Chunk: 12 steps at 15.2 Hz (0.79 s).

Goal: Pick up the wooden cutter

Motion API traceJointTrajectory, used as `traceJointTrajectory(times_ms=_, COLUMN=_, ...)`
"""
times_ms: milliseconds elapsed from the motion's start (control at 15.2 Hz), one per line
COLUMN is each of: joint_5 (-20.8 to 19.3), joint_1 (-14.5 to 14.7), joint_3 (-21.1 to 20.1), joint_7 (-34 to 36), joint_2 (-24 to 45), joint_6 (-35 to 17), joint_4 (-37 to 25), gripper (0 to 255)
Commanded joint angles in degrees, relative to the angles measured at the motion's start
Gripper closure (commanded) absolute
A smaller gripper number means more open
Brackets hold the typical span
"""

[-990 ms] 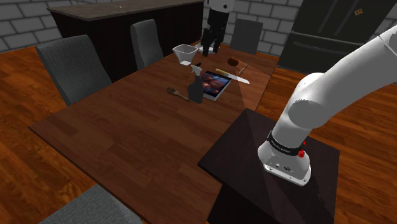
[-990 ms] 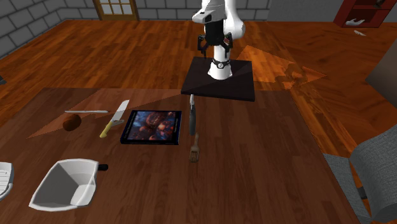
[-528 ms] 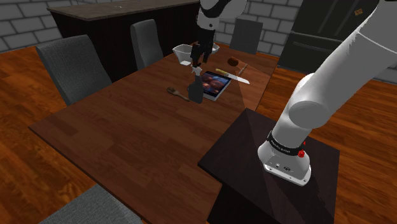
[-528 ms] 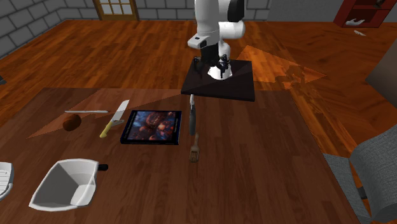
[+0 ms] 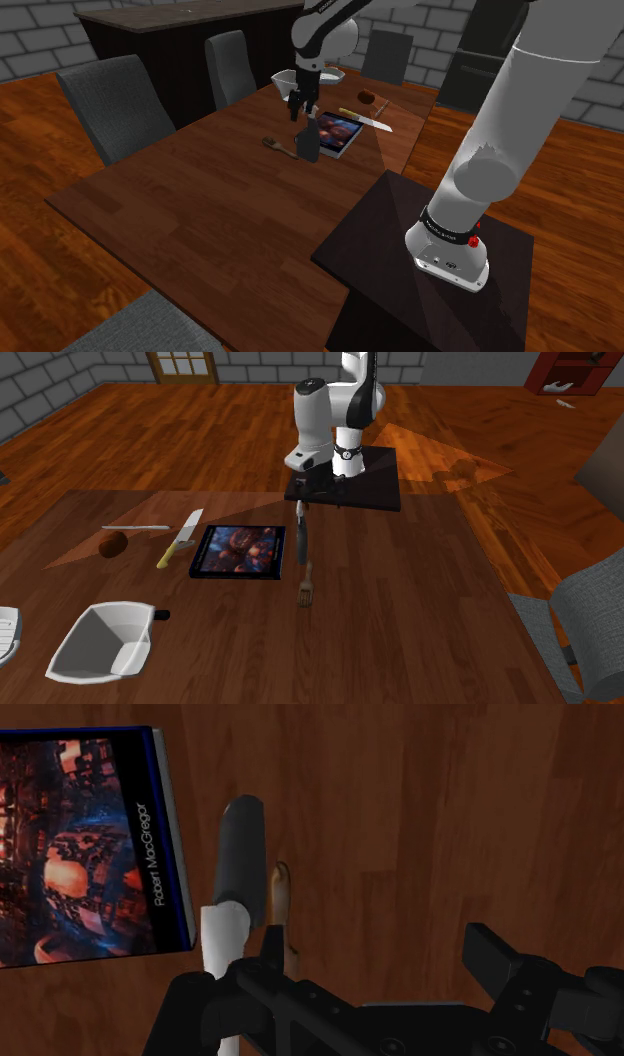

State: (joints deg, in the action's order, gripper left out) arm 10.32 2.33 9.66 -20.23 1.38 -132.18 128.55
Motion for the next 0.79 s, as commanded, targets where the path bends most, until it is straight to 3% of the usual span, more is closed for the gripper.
traceJointTrajectory(times_ms=0, joint_5=1.7, joint_1=-0.2, joint_3=0.1, joint_7=-1.9, joint_2=5.1, joint_6=-2.3, joint_4=-2.5, gripper=0)
traceJointTrajectory(times_ms=726, joint_5=7.8, joint_1=-3.3, joint_3=-2.3, joint_7=-8.0, joint_2=29.8, joint_6=-7.7, joint_4=-20.9, gripper=0)
